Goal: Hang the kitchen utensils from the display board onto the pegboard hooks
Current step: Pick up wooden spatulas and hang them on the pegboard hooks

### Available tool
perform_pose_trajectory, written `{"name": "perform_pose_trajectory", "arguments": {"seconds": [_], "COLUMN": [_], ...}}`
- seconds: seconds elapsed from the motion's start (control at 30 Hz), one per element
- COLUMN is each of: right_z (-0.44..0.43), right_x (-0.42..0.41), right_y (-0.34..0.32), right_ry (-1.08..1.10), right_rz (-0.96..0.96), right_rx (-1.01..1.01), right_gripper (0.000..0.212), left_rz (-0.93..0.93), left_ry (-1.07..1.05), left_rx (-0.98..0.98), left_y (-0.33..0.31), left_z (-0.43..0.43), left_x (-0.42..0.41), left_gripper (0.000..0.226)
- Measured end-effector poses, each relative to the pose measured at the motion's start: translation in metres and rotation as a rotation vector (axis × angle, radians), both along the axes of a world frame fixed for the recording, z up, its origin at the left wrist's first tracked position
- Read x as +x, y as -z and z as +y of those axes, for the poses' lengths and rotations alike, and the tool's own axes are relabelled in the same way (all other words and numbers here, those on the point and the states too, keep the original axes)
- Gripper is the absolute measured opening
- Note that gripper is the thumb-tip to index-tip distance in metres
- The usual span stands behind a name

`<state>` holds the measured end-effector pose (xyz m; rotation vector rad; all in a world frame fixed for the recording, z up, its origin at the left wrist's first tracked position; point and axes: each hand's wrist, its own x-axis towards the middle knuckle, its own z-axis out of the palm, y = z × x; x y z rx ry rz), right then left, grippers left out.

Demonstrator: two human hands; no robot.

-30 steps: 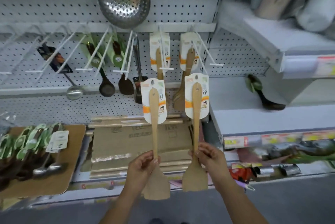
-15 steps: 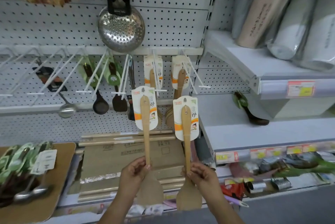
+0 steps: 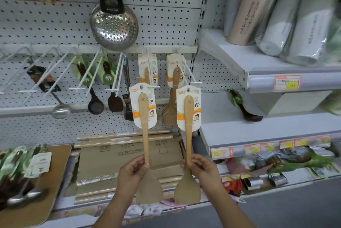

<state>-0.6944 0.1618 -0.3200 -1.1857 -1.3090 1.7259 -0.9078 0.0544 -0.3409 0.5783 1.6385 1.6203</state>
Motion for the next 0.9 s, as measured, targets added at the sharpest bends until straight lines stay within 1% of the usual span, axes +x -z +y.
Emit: {"name": "perform_pose_trajectory", "arguments": {"seconds": [0.67, 0.77, 0.9], "right_z": [0.020, 0.032, 0.054], "right_x": [-0.004, -0.013, -0.038], "right_y": [0.015, 0.012, 0.001], "right_ry": [0.084, 0.064, 0.109], "right_rz": [-0.050, -0.066, -0.062], "right_rx": [-0.019, 0.020, 0.015], "right_gripper": [0.017, 0.016, 0.014], "left_rz": [0.008, 0.022, 0.024], "left_ry": [-0.019, -0.031, -0.051], "left_rx": [0.005, -0.009, -0.022], "left_y": [0.005, 0.008, 0.009], "left_z": [0.002, 0.001, -0.002], "left_x": [-0.007, -0.010, -0.012], "left_gripper": [0.032, 0.031, 0.029]}}
